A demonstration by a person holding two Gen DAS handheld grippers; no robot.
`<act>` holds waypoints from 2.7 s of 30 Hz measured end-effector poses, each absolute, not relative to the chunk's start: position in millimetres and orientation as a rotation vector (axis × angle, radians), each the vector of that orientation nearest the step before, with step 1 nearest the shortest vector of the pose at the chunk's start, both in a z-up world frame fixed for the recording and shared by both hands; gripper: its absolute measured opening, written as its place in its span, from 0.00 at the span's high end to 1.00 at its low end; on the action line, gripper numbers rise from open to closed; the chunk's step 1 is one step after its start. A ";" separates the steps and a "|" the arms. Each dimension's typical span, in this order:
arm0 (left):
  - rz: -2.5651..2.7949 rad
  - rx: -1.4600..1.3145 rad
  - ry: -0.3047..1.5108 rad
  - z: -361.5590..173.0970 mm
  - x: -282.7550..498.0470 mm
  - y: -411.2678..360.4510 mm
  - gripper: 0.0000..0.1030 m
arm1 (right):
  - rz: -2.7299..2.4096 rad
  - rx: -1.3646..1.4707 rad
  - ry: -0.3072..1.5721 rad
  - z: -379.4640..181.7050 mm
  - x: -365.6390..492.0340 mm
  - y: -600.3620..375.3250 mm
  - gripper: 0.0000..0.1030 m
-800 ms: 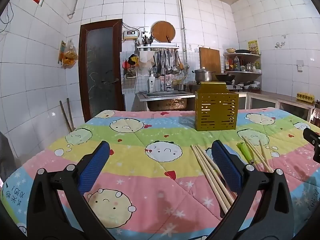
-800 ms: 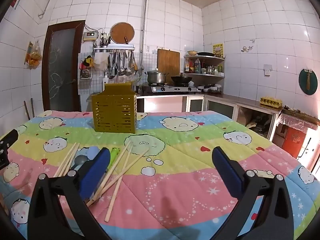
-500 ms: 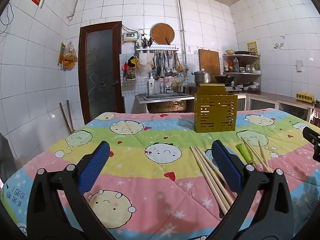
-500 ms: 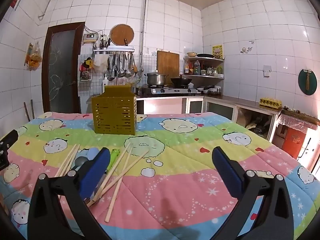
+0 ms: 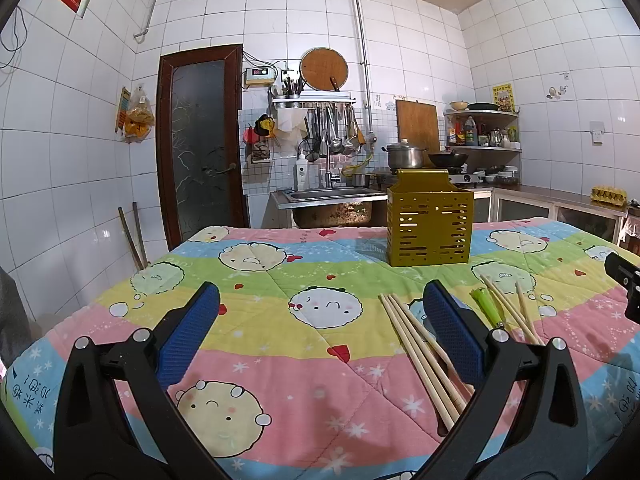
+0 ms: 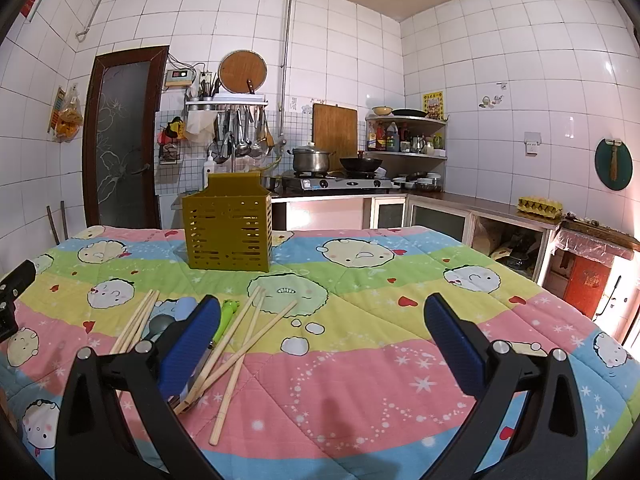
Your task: Organize utensils
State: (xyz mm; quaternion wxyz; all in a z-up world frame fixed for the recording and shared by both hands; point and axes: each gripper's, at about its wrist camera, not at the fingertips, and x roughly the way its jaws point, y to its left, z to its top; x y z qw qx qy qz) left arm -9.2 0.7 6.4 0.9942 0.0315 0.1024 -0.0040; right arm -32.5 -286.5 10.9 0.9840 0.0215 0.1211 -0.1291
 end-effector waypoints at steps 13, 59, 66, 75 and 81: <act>-0.011 0.068 0.205 7.2 -6.4 -3.6 0.05 | -0.259 0.042 0.240 10.5 -32.6 -287.6 0.04; -0.012 0.071 0.203 8.0 -7.0 -4.6 0.05 | -0.261 0.041 0.234 12.3 -34.1 -288.7 0.04; -0.012 0.071 0.202 8.0 -7.1 -4.7 0.05 | -0.261 0.041 0.235 12.2 -34.1 -288.5 0.04; -0.004 0.067 0.235 9.1 0.1 -4.7 0.05 | -0.260 0.036 0.249 15.2 -33.8 -294.8 0.04; 0.000 0.071 0.270 3.4 8.7 -3.9 0.05 | -0.257 0.036 0.260 12.6 -30.2 -293.7 0.04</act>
